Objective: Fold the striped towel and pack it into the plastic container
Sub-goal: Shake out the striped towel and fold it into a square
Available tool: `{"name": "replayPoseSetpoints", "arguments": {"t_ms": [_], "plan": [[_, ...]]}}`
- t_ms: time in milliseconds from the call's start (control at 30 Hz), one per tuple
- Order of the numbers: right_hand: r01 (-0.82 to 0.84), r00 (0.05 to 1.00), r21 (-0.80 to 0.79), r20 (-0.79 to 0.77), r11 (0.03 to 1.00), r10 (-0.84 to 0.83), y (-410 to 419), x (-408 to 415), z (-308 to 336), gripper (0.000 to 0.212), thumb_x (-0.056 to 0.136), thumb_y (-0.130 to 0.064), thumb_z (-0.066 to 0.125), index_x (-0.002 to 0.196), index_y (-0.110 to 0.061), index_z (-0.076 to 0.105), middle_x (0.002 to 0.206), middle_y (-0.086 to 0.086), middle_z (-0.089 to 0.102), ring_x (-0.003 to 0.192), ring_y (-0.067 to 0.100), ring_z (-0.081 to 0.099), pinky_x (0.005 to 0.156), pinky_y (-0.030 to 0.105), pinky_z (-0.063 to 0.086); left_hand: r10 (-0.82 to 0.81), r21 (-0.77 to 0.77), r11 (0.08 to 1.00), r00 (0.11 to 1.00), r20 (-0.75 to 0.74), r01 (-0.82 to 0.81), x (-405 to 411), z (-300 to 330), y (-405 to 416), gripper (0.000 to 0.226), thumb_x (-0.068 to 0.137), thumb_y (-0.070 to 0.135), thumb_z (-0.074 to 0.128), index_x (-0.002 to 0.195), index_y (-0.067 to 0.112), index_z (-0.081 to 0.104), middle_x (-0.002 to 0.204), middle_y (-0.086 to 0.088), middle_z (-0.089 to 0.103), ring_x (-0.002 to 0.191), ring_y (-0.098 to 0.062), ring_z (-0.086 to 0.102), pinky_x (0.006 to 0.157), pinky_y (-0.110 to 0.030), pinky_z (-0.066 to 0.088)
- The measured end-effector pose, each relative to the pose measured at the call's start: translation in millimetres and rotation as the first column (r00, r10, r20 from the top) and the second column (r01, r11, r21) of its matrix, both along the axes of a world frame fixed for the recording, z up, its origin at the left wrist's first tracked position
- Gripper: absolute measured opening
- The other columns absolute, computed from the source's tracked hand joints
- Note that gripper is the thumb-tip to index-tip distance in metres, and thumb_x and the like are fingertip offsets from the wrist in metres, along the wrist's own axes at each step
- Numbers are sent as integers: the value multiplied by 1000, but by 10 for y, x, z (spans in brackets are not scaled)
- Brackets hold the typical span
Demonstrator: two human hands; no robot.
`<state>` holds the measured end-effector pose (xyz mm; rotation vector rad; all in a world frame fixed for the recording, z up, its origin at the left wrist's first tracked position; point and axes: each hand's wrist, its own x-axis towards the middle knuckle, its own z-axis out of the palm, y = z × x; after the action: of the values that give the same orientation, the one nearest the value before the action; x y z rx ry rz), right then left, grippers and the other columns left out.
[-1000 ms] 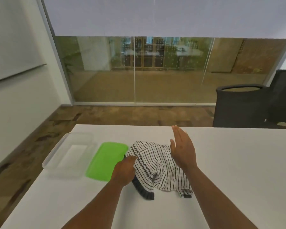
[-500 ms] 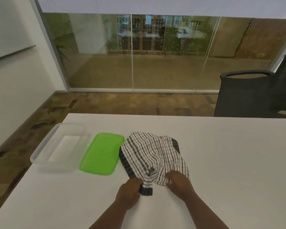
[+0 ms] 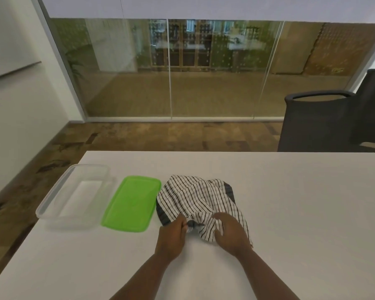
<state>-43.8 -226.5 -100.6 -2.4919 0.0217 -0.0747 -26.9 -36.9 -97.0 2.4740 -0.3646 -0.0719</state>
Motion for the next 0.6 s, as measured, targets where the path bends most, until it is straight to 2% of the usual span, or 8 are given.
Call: {"name": "replayPoseSetpoints", "arguments": {"t_ms": [67,167,300,367,433,500,567,600], "plan": [[-94,993,146,82,985,82,104,34,186,54,73,-19,60,126,-14,52,129,-1,55,120,14,49,100,20,32,53,-129,991,998,28,-49,96,150,-65,11,95,17,46,85,20,42,68,2,49,61,-20,49,57,-27,33],[-157,978,214,169,964,122,274,136,465,56,71,-30,61,126,-20,51,124,-10,52,115,7,48,96,16,35,20,-285,958,999,30,-11,219,431,-144,14,94,13,49,84,20,42,61,8,47,52,-9,42,56,-24,31],[-82,977,252,209,964,28,374,295,824,31,80,-29,67,108,-16,67,104,0,71,93,13,62,83,24,48,-28,-442,894,994,108,73,348,837,-191,10,92,7,51,85,14,49,68,6,52,61,-10,47,59,-24,36],[-70,972,307,233,949,-3,382,347,1031,16,81,-21,68,95,-14,72,91,3,75,78,12,65,73,17,50,5,-528,847,991,133,67,371,1007,-165,13,91,8,54,84,16,48,69,10,50,61,-1,46,56,-12,37],[-75,962,317,273,945,-15,369,395,1242,10,79,-9,69,88,-11,74,85,1,73,74,10,63,69,6,46,27,-588,808,993,116,46,364,1119,-126,16,88,12,61,83,21,48,70,12,50,56,5,47,53,-6,37],[-90,947,348,321,933,-28,344,424,1477,15,79,2,66,86,-8,73,83,-1,70,76,11,63,70,5,47,31,-570,821,995,98,31,341,1176,-92,18,83,19,68,86,21,50,73,10,54,58,6,51,58,-12,43],[-90,921,402,382,911,-78,324,439,1745,18,80,5,62,92,-5,72,84,-2,67,74,7,62,68,1,47,86,-467,884,991,105,-27,317,1195,-84,18,81,20,69,92,16,56,79,4,60,67,-13,58,64,-27,49],[-92,904,434,413,896,-107,315,442,1888,18,81,4,62,94,-4,71,85,-3,66,73,3,61,65,-1,45,148,-407,909,982,118,-88,305,1197,-83,13,82,19,66,90,17,57,81,3,62,67,-21,58,62,-30,47]]}}
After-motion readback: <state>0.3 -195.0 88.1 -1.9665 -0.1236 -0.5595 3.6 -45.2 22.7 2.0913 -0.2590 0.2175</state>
